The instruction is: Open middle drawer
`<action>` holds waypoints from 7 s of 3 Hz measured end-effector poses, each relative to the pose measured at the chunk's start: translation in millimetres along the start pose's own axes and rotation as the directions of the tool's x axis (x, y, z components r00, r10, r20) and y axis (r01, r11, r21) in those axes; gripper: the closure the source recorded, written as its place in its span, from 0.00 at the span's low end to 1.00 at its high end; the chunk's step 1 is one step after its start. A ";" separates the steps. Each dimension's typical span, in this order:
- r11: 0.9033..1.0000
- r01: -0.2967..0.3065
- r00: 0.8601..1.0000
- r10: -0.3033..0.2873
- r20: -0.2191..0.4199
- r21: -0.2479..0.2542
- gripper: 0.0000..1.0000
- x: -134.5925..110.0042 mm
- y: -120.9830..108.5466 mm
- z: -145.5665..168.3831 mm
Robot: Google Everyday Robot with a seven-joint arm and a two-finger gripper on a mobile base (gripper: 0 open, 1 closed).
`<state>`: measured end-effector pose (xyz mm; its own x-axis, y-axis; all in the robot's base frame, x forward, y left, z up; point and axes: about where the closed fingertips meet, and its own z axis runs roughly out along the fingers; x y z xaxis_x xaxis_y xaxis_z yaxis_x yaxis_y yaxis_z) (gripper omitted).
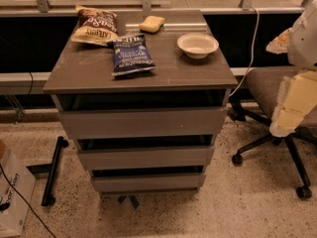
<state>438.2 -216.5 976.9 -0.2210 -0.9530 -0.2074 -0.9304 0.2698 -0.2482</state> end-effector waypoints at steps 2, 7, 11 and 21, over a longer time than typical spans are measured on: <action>1.000 -0.029 0.998 0.028 0.047 0.008 0.00 -0.1 -0.2 16.9; 0.998 -0.061 0.990 0.063 0.125 -0.026 0.00 -11.1 6.4 177.9; 0.953 -0.178 0.930 0.245 0.275 -0.247 0.00 5.2 45.2 361.3; 0.892 -0.267 0.851 0.396 0.345 -0.366 0.21 -23.6 -9.7 563.0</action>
Offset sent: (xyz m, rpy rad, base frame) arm 0.0115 0.0033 -0.0375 0.1030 -0.0171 -0.0355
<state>617.2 -118.8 451.4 -0.4555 -0.6564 -0.6014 -0.8777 0.4442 0.1799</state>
